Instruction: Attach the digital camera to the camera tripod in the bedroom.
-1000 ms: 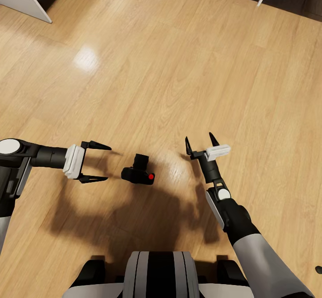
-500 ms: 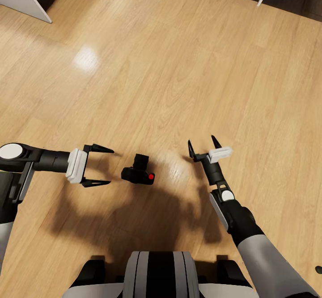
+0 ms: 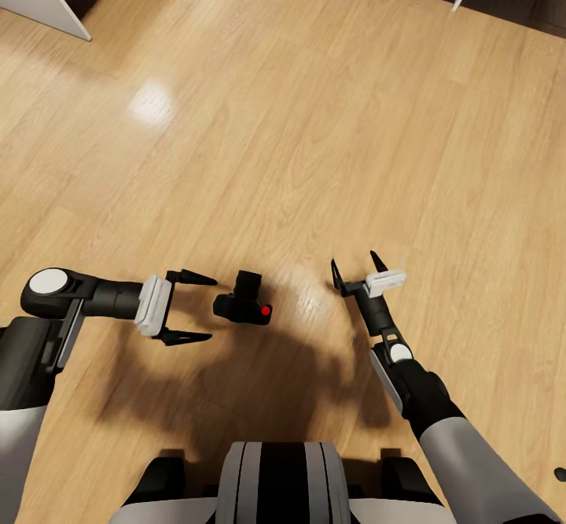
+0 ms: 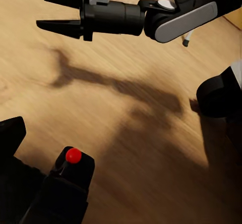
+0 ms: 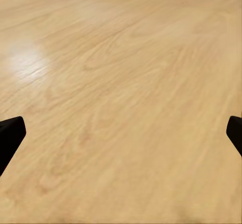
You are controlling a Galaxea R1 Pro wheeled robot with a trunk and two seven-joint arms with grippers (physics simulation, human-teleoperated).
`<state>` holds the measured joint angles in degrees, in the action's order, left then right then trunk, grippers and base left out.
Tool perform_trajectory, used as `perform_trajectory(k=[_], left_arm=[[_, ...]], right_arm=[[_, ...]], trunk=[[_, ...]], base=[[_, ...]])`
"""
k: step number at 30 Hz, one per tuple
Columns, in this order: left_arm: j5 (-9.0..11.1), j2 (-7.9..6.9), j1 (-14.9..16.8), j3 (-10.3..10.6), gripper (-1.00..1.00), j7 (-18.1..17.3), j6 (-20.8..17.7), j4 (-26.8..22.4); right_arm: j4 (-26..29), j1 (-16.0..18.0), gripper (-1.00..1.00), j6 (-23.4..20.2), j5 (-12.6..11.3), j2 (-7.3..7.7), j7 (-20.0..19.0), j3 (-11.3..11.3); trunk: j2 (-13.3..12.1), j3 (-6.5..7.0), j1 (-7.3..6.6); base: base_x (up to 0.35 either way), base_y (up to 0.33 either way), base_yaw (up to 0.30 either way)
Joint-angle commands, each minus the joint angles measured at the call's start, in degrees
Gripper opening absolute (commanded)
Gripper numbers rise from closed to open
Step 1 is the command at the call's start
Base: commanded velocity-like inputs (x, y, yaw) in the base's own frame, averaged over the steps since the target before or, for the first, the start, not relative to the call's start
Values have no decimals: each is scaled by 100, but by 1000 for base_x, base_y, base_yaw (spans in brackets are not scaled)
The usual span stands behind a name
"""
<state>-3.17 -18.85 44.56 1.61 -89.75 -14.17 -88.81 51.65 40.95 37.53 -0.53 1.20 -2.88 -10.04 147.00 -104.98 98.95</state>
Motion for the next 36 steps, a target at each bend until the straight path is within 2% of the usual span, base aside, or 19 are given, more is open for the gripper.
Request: perform_trajectory(k=[1, 7, 17, 36], left_arm=[[-26, 1, 2, 4, 100, -25, -64, -5], [-26, 11, 0, 5, 100, -25, -75, -5], [-26, 13, 0, 5, 100, -25, -84, -5], [-26, 13, 0, 6, 100, -25, -86, -5]], right_arm=[[-18, 2, 100, 16, -8, 3, -11, -7], [-30, 1, 100, 18, -8, 3, -11, -7], [-32, 0, 100, 20, -8, 3, -11, -7], [-41, 0, 100, 27, -8, 3, -11, -7]], trunk=[[1, -2, -1], [1, -2, -1], [1, -2, -1], [1, -2, -1]], base=[[0, 0, 0], [-23, 0, 0], [-163, 0, 0], [-29, 0, 0]])
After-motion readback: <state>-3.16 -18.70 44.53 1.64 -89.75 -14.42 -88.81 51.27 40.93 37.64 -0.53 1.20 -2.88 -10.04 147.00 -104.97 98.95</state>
